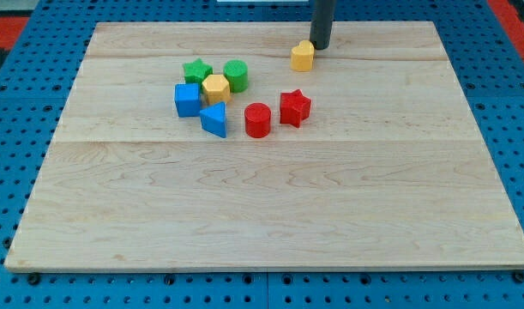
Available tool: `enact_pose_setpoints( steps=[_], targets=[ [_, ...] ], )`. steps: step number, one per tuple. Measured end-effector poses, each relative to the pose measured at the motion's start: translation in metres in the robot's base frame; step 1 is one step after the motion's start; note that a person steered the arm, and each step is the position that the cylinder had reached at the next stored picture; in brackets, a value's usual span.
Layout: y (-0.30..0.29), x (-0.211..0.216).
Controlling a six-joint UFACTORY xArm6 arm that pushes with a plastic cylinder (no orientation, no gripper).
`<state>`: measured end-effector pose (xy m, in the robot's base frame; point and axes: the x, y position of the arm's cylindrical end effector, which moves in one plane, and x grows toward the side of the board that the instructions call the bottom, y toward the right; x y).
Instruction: Push the yellow heart into the green circle and hexagon
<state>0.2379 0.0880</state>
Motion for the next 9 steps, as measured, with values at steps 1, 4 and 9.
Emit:
enact_pose_setpoints(
  steps=[1, 4, 9],
  targets=[
    [-0.03, 0.023],
    [-0.028, 0.074],
    [-0.033, 0.09]
  ],
)
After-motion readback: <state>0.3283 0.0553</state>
